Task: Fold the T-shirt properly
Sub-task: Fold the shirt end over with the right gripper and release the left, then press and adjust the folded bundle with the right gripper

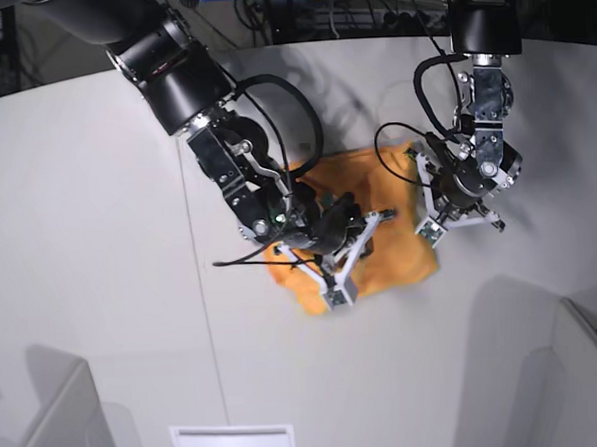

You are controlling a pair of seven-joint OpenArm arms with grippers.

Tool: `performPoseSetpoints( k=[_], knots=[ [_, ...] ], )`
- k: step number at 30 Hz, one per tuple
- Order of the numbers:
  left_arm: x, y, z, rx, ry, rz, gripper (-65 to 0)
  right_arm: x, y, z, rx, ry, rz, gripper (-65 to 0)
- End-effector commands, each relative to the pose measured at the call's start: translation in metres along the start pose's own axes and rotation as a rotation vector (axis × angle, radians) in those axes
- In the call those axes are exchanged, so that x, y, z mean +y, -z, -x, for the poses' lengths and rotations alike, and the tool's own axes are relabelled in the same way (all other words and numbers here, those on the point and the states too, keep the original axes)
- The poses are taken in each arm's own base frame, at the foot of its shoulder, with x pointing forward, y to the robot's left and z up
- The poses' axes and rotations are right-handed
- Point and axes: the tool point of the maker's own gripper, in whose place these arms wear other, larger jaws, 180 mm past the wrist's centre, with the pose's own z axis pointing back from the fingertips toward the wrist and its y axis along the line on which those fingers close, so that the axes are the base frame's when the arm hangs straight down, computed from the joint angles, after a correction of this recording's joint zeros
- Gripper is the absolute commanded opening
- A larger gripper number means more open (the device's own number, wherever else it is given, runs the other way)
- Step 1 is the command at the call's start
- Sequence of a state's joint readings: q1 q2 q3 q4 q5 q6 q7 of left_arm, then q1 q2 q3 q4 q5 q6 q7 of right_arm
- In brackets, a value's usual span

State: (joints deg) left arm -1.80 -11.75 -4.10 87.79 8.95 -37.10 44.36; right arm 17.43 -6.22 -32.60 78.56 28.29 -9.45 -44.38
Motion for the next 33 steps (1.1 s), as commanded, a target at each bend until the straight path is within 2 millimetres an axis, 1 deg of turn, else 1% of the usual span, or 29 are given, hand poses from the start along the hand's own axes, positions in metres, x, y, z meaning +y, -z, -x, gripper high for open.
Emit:
performPoseSetpoints(
  k=[1,3,5,6,9,11,14,15,16,17,18,19,21,23,25,27,29,31,33],
  knots=[
    [0.013,-0.005,-0.014,-0.047,0.007,-0.027,-65.0,0.006,0.0,-0.02,-0.049,-0.019,-0.013,-65.0],
    [0.015,-0.006,-0.012,-0.041,0.011,-0.031,-65.0,0.004,0.008,-0.02,-0.039,-0.024,-0.002,-65.0],
    [0.018,-0.01,-0.016,-0.054,0.02,-0.043,-65.0,-0.001,0.013,-0.017,-0.03,-0.018,0.011,-65.0],
    [0.018,-0.015,-0.012,-0.053,0.017,-0.051,-65.0,-0.004,0.015,-0.015,-0.024,-0.013,0.017,-65.0],
    [0.033,-0.037,0.001,-0.065,-0.018,-0.113,-65.0,-0.004,0.016,-0.013,-0.028,-0.01,0.016,-65.0],
    [0.043,-0.055,0.017,-0.057,-0.046,-0.165,-65.0,-0.001,0.016,-0.007,-0.016,-0.002,0.01,-65.0],
    [0.059,-0.077,0.032,-0.05,-0.075,-0.237,-65.0,-0.003,0.017,-0.008,-0.018,0.001,0.012,-65.0],
    [0.062,-0.083,0.037,-0.045,-0.084,-0.255,-65.0,-0.002,0.016,-0.008,-0.018,0.0,0.011,-55.8],
    [0.066,-0.087,0.046,-0.029,-0.1,-0.27,-65.0,-0.003,0.017,-0.007,-0.018,0.001,0.013,-46.4],
    [0.071,-0.092,0.056,-0.012,-0.118,-0.287,-65.0,-0.003,0.017,-0.008,-0.019,0.001,0.013,-38.4],
    [0.073,-0.095,0.067,0.006,-0.135,-0.298,-65.0,-0.002,0.016,-0.009,-0.025,0.0,0.01,-33.3],
    [0.077,-0.1,0.077,0.025,-0.152,-0.313,-65.0,-0.001,0.016,-0.009,-0.024,-0.003,0.009,-30.6],
    [0.081,-0.107,0.091,0.037,-0.195,-0.33,-65.0,0.0,0.016,-0.008,-0.018,-0.005,0.007,-30.8],
    [0.085,-0.117,0.105,0.025,-0.261,-0.334,-65.0,0.004,0.013,-0.01,-0.031,-0.006,-0.002,-33.2],
    [0.088,-0.126,0.114,-0.003,-0.327,-0.336,-65.0,0.009,0.009,-0.016,-0.049,-0.012,-0.015,-34.5],
    [0.092,-0.134,0.121,-0.023,-0.373,-0.347,-65.0,0.019,0.005,-0.016,-0.051,-0.021,-0.036,-34.5],
    [0.096,-0.138,0.124,-0.025,-0.387,-0.359,-65.0,0.026,0.002,-0.017,-0.051,-0.036,-0.048,-34.7],
    [0.096,-0.138,0.124,-0.025,-0.387,-0.359,-65.0,0.027,0.0,-0.021,-0.062,-0.024,-0.042,-34.7],
    [0.095,-0.137,0.123,-0.026,-0.385,-0.356,-65.0,0.028,0.0,-0.021,-0.06,-0.016,-0.032,-34.5]
  ],
)
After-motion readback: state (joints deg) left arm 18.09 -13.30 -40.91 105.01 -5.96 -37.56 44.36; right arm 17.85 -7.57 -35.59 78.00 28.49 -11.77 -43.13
